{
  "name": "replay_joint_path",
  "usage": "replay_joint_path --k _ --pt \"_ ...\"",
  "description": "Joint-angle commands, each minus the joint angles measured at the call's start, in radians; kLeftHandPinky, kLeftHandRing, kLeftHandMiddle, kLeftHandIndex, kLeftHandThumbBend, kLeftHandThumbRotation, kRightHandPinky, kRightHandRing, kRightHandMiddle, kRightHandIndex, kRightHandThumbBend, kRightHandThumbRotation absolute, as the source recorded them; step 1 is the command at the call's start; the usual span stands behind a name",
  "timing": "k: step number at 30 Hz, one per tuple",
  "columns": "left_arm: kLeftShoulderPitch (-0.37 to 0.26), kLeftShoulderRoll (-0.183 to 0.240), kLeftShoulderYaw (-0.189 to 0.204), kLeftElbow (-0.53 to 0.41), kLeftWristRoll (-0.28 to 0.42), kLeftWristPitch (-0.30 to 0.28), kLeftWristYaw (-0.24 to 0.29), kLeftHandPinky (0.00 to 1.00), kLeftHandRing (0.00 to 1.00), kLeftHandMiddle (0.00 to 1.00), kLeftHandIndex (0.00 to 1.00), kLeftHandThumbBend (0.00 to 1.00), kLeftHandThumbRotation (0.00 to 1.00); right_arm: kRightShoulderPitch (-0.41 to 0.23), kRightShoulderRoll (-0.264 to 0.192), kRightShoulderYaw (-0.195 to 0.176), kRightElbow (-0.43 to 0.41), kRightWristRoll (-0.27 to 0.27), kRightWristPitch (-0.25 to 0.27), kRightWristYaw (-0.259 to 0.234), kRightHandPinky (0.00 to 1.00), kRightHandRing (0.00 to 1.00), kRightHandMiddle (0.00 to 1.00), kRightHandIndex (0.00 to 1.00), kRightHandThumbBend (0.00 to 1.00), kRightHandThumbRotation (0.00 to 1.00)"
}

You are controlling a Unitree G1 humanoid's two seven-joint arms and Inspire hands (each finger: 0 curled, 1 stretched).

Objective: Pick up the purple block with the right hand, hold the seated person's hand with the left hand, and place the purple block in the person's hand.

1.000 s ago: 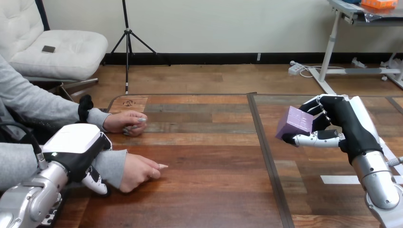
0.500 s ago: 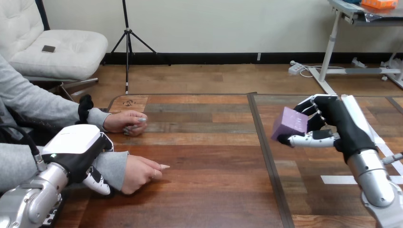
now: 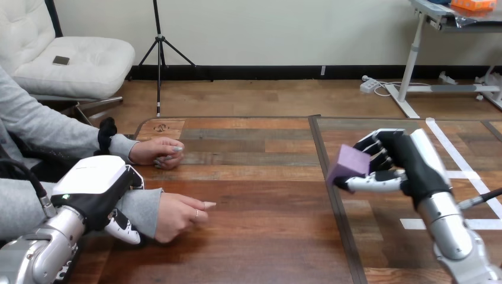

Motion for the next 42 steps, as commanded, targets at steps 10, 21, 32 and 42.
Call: replay_joint_path --k 10,21,32,42 --pt "-0.066 0.023 0.091 -0.155 -0.066 -0.039 0.022 0.2 0.27 0.33 0.34 0.83 0.0 -0.193 0.053 0.015 0.098 -0.018 0.033 -0.026 0.37 0.4 0.44 0.47 0.82 0.0" --pt "-0.064 0.027 0.105 -0.165 -0.08 -0.065 0.032 0.23 0.28 0.33 0.33 0.83 0.0 -0.245 0.078 0.036 0.17 -0.041 0.087 -0.03 0.36 0.4 0.43 0.46 0.81 0.0" --pt "-0.056 0.028 0.119 -0.173 -0.069 -0.095 0.069 0.22 0.28 0.33 0.33 0.83 0.0 -0.267 0.102 0.044 0.21 -0.046 0.108 -0.032 0.34 0.37 0.41 0.46 0.82 0.0" --pt "-0.055 0.017 0.136 -0.167 -0.068 -0.13 0.11 0.21 0.28 0.32 0.33 0.84 0.0 -0.266 0.125 0.045 0.209 -0.046 0.093 -0.023 0.33 0.37 0.41 0.45 0.82 0.0"
